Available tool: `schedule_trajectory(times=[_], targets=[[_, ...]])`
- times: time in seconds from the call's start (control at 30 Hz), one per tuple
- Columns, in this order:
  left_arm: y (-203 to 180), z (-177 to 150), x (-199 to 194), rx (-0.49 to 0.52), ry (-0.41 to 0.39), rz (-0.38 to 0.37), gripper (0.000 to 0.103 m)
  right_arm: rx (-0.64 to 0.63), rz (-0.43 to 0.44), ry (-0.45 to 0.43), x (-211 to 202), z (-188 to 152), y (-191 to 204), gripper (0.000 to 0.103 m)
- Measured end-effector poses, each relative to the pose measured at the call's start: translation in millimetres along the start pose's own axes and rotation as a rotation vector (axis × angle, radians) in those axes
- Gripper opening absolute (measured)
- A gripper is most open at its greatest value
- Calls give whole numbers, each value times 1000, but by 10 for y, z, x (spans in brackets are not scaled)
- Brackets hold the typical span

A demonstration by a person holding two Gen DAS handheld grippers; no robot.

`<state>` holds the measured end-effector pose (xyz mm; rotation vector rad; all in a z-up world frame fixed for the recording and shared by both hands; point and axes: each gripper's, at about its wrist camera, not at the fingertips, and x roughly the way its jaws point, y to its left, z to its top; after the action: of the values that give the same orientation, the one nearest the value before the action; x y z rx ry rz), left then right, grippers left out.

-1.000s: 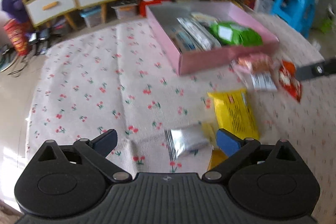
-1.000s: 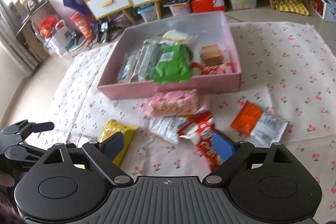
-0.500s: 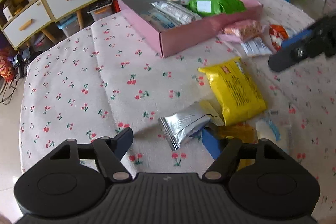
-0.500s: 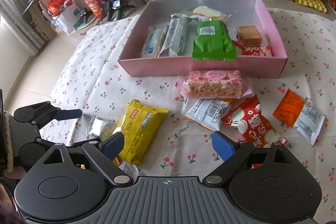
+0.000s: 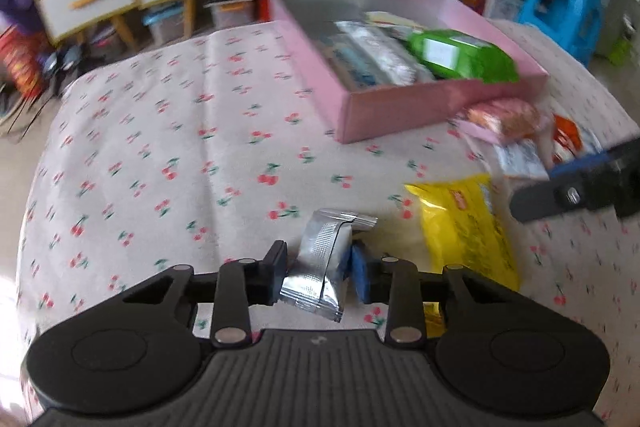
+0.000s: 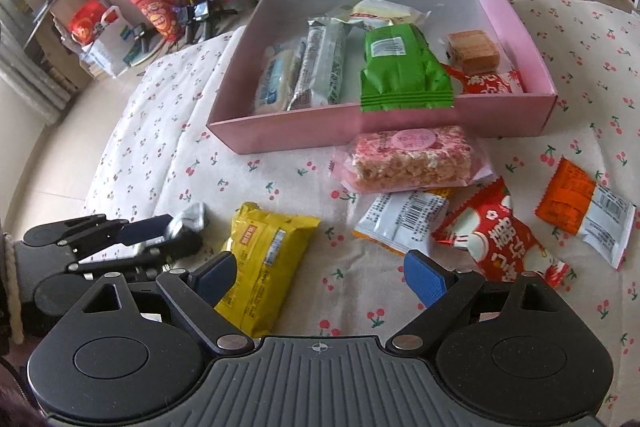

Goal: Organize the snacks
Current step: 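Grasp the small silver pack with the left gripper while the right approaches the yellow pack, then grasp the yellow pack with the right gripper while the left holds the silver pack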

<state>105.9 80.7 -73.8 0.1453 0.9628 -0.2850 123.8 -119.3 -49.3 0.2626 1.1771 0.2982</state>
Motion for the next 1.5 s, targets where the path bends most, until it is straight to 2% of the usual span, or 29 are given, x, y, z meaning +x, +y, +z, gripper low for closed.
schedule_trajectory(times=[0.27, 0.5, 0.77, 0.93, 1.03, 1.1, 1.17, 1.5], targets=[[258, -10, -59, -151, 28, 96, 26, -29, 12, 16, 99, -15, 239, 92], [468, -20, -118, -289, 55, 98, 26, -26, -3, 48, 250, -26, 423, 92], [477, -11, -105, -296, 64, 110, 26, -44, -58, 25, 355, -48, 570, 92], [463, -9, -110, -295, 68, 117, 26, -103, -136, -3, 379, -118, 676, 83], [452, -5, -106, -294, 70, 120, 26, -145, -170, -13, 369, -154, 713, 75], [447, 0, -107, -298, 71, 119, 26, -155, -167, -16, 365, -153, 704, 68], [438, 2, -108, -302, 72, 120, 26, -156, -162, -15, 356, -147, 682, 65], [370, 53, -127, -333, 71, 86, 26, -86, -103, -6, 227, -120, 463, 62]])
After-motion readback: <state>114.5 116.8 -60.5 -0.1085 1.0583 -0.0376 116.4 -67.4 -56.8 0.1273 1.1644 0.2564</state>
